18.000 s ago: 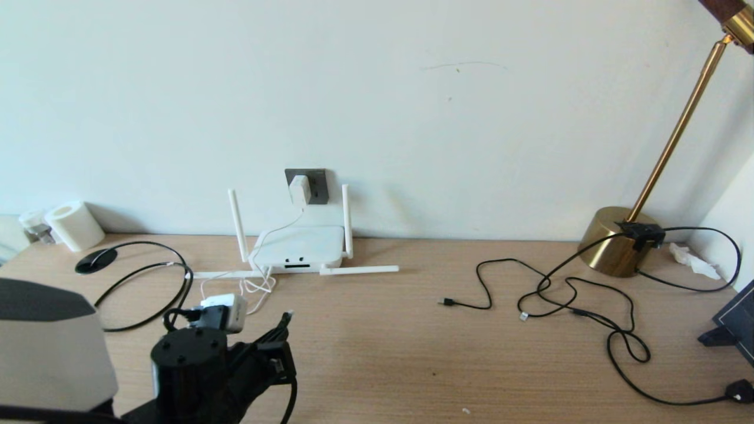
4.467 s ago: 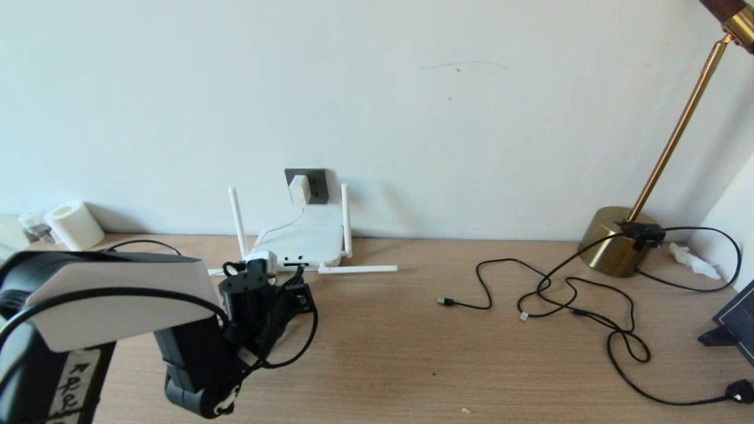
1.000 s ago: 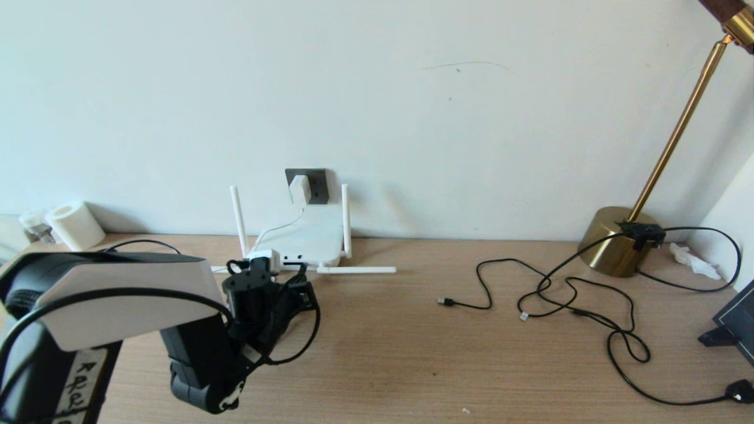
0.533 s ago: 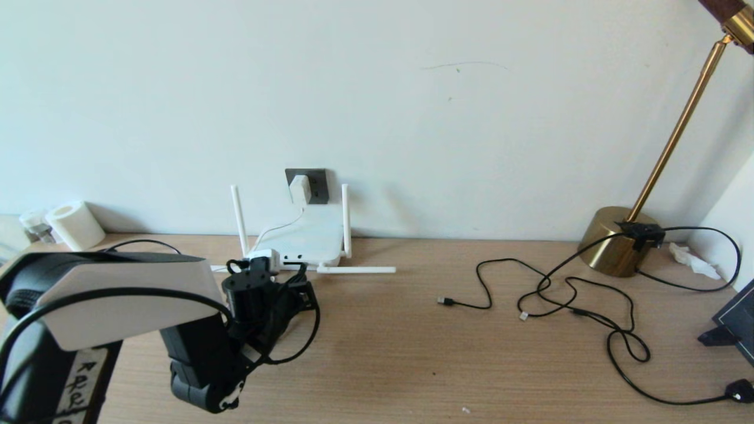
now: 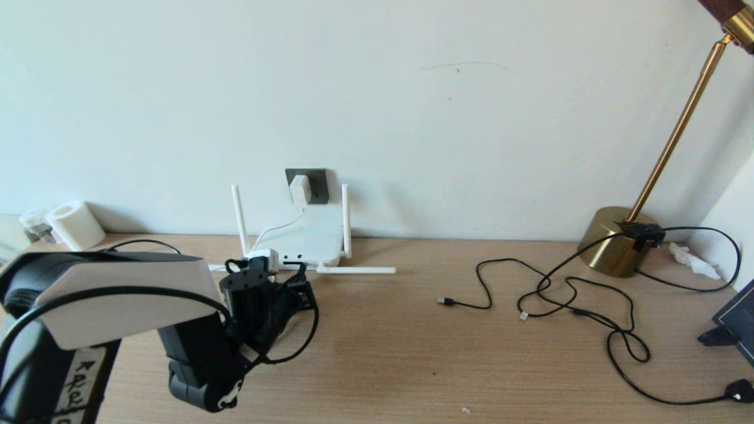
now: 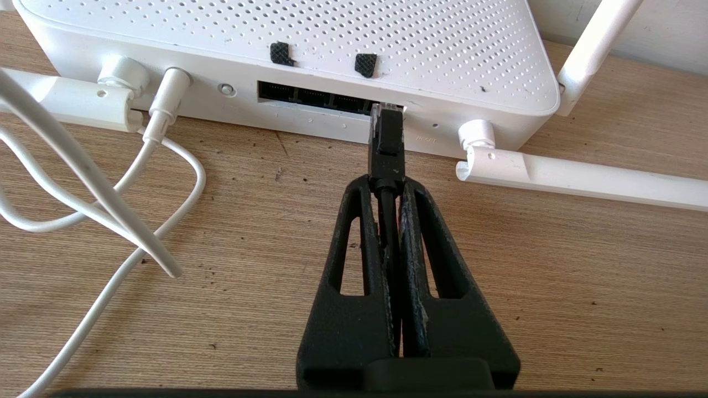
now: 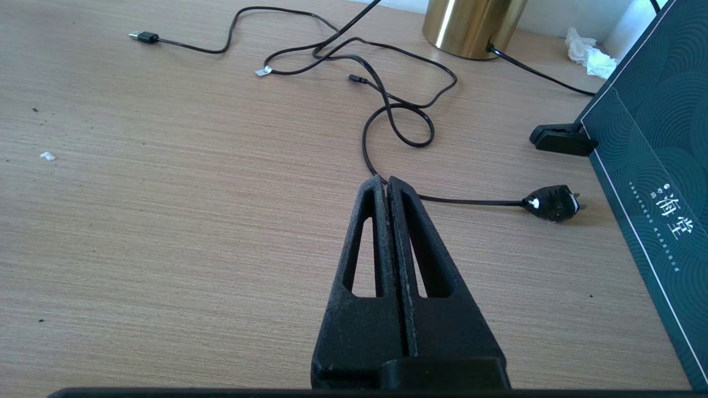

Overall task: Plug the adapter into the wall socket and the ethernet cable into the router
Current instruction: Plug cable into router interface

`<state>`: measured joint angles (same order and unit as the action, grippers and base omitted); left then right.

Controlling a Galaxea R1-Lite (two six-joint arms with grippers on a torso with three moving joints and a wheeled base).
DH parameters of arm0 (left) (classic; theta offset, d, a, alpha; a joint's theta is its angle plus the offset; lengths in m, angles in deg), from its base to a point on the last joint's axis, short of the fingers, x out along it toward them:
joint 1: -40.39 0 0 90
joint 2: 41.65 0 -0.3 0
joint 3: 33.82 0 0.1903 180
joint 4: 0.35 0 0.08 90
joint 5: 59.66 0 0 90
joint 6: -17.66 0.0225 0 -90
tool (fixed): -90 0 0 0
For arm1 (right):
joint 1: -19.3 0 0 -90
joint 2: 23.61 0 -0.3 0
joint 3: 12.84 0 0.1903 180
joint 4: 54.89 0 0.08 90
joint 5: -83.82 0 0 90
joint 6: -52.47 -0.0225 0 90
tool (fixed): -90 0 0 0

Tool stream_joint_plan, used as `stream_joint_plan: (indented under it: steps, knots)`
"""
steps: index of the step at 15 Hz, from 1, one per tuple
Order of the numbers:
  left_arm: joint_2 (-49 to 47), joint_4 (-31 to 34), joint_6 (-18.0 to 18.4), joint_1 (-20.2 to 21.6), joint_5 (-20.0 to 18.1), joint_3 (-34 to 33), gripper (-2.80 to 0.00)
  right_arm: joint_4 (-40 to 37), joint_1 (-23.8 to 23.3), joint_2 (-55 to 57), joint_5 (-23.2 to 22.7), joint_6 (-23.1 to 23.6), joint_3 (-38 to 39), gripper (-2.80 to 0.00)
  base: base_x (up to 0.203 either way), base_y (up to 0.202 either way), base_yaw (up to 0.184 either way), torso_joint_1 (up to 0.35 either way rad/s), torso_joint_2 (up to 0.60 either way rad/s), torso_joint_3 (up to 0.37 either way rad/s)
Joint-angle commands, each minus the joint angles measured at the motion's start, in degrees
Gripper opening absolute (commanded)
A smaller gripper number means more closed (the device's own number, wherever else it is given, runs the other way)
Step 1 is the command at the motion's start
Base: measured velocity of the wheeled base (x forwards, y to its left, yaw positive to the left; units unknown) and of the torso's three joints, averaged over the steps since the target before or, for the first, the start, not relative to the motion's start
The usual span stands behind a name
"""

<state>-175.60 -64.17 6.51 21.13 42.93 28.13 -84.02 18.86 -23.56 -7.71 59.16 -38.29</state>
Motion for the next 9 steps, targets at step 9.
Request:
stream_joint_plan:
  steps: [9]
  knots:
    - [0.1,-0.5,0.3,0.7,-0.4,0.0,-2.80,-0.1,0.0,0.0,-0.1,0.1,0.0,-2.80,0.000,0.000,0.000,0.000,0.00,0.000]
